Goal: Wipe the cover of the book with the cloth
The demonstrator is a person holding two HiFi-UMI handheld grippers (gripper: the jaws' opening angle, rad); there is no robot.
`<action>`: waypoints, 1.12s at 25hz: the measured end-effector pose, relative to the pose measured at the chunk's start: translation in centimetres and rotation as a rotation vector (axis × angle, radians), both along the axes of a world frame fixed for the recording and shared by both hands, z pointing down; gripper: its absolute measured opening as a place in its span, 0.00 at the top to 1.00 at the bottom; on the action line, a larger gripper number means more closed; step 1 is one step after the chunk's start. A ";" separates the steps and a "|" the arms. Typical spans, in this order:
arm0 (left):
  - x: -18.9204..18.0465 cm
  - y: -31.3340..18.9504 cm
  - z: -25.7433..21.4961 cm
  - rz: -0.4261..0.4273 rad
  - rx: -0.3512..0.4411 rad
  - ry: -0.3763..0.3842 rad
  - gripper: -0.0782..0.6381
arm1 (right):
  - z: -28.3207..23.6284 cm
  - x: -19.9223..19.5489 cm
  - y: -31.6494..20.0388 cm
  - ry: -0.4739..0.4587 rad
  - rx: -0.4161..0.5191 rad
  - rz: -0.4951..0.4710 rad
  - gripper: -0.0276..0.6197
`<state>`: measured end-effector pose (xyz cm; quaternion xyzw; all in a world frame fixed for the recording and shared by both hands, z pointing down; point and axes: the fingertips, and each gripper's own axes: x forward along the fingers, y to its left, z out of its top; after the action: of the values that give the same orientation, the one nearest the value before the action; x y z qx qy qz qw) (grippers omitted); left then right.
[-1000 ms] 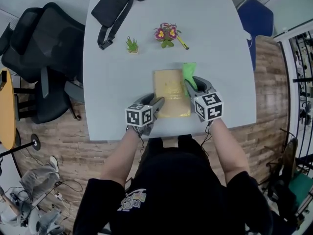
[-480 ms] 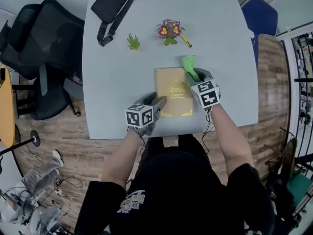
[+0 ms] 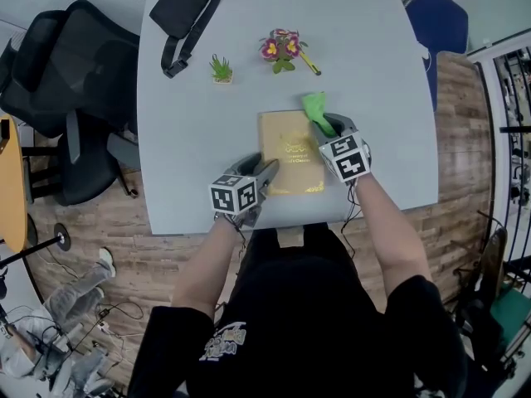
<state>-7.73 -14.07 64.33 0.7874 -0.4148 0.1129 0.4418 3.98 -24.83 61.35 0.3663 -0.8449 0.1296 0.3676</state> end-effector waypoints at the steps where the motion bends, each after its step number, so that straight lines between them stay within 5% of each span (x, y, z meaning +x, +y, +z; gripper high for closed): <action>1: 0.0 0.0 0.0 -0.001 0.001 -0.001 0.56 | 0.0 0.0 0.3 -0.003 0.000 -0.002 0.81; 28: -0.1 -0.2 0.2 -0.001 -0.001 -0.002 0.56 | 0.0 -0.6 10.3 0.017 -0.015 -0.080 0.81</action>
<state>-7.88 -14.31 64.57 0.7870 -0.4154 0.1137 0.4418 3.36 -14.57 61.40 0.3304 -0.8547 0.1178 0.3826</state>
